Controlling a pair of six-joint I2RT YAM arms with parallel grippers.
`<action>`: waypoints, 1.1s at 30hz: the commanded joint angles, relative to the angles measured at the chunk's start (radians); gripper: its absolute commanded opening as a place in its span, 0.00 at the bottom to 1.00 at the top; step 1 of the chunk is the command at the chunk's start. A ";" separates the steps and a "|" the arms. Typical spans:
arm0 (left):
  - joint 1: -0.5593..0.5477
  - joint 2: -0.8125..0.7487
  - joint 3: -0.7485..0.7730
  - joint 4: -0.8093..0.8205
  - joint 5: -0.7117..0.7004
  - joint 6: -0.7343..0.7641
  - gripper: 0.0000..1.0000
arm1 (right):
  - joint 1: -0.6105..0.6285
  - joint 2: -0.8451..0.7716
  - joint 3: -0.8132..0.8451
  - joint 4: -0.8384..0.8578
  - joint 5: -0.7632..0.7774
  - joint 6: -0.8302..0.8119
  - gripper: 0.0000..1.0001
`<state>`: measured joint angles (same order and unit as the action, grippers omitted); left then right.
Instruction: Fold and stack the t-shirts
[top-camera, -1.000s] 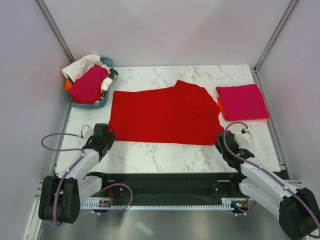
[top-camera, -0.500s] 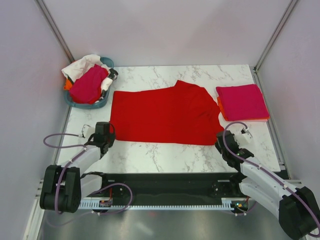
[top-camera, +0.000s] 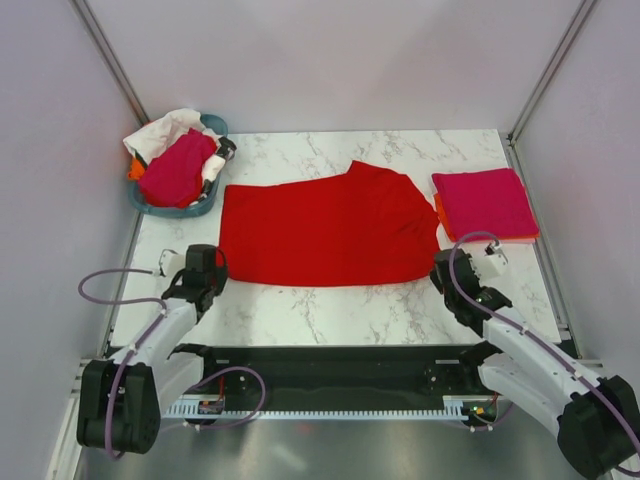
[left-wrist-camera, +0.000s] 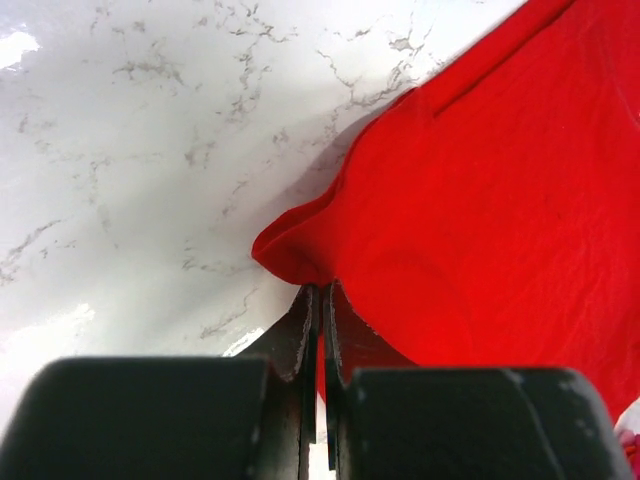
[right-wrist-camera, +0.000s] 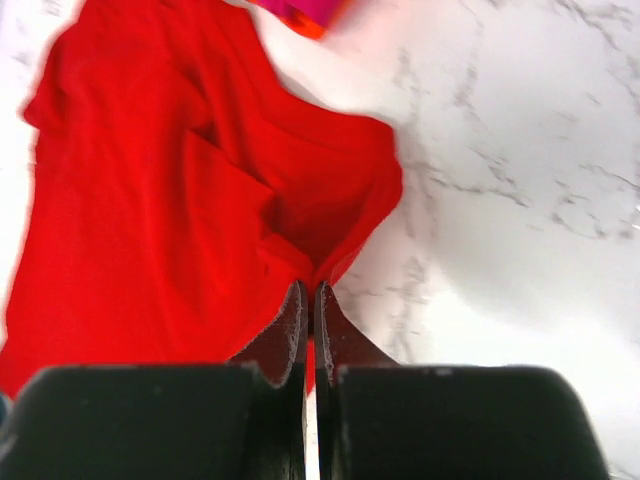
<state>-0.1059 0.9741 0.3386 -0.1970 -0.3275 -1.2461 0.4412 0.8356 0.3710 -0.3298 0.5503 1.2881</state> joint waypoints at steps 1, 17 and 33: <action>0.015 -0.003 0.115 -0.057 -0.013 0.010 0.02 | -0.004 0.016 0.107 0.005 0.077 -0.018 0.00; 0.104 -0.201 0.724 -0.229 0.137 0.154 0.02 | -0.009 0.001 0.764 0.011 0.082 -0.318 0.00; 0.104 -0.034 1.005 -0.308 0.159 0.114 0.02 | -0.010 0.100 1.098 0.020 0.166 -0.473 0.00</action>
<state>-0.0078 0.8677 1.3258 -0.4801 -0.1635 -1.1347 0.4358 0.8627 1.4254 -0.3244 0.6483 0.8616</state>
